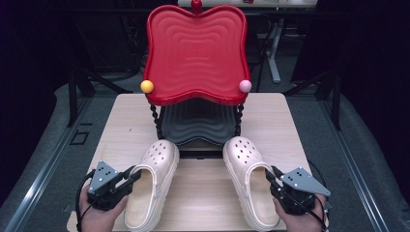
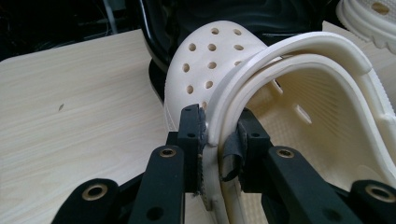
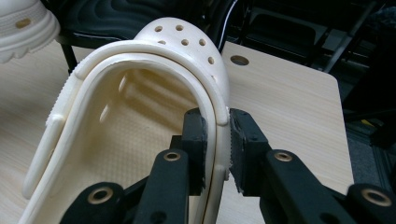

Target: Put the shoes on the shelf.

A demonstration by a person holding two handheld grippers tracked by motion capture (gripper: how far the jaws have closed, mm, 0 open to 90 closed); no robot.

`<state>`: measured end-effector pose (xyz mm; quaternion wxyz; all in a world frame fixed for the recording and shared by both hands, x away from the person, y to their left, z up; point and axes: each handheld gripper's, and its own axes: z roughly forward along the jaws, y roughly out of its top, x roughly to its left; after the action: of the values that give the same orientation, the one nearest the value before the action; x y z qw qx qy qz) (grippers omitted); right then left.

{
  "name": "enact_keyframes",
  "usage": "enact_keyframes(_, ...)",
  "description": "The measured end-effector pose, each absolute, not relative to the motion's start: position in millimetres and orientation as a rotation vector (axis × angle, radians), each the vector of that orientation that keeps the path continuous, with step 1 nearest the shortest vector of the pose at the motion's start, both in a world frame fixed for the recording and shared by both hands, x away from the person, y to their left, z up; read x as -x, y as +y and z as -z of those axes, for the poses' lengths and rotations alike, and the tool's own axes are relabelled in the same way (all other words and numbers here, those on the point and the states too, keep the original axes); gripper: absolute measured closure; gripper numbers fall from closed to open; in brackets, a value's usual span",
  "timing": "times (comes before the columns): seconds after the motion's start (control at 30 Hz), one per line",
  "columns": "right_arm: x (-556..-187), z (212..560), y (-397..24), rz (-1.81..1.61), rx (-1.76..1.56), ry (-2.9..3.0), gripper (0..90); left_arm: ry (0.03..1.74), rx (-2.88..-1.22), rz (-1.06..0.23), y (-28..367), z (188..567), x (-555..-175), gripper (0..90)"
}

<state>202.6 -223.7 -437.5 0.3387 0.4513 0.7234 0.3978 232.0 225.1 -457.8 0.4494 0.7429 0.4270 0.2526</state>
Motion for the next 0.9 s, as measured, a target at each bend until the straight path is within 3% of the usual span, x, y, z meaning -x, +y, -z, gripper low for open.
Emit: enact_keyframes(0.9, -234, 433, -181, -1.107, -1.116, 1.933, 76.8, 0.967, -1.837, -0.626, 186, 441, -252, 75.5)
